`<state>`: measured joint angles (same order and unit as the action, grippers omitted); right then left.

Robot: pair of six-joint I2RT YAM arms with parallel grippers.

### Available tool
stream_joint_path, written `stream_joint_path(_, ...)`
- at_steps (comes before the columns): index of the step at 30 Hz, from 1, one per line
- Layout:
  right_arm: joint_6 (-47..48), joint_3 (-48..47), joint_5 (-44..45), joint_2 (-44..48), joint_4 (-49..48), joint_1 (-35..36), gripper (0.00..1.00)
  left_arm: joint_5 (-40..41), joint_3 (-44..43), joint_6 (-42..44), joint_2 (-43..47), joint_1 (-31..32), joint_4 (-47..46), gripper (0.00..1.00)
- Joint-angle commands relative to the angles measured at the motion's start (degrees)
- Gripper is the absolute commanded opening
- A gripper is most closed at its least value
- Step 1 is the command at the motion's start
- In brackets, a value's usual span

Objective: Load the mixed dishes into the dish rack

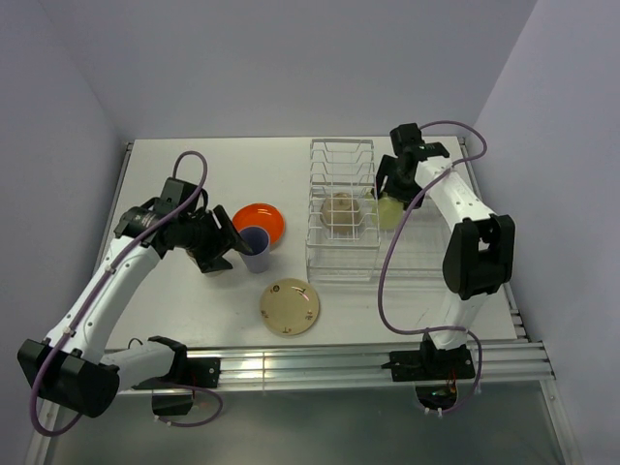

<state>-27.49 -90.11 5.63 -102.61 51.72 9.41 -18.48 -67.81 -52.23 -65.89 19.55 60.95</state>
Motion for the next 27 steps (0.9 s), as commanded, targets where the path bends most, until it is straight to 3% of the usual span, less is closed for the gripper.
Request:
stream_joint_path(1, 0.3, -3.1, 2.5, 0.9, -2.3, 1.1, 0.09, 1.5, 1.4, -1.5, -0.1, 1.1, -1.4, 0.68)
stream_joint_path(6, 0.2, -2.5, 2.1, 2.1, -2.4, 1.8, 0.17, 1.5, 2.4, -1.8, -0.6, 1.7, -2.1, 0.69)
stream_joint_path(11, -0.3, -2.2, 1.1, 4.1, -2.7, 2.2, 0.38, 1.5, 3.6, -2.7, -0.5, 2.8, -3.3, 0.68)
stream_joint_path(12, -0.3, -2.4, 1.0, 4.2, -2.2, 2.3, 0.46, 1.5, 3.7, -2.8, -0.4, 3.3, -3.6, 0.68)
stream_joint_path(16, -0.3, -2.6, 0.7, 5.0, -1.7, 2.3, 0.60, 2.0, 4.4, -3.2, -0.2, 4.0, -4.1, 0.69)
stream_joint_path(27, -0.6, -1.2, -0.2, 7.3, -1.5, 2.3, 0.80, 1.6, 4.3, -3.0, -0.8, 4.2, -4.7, 0.69)
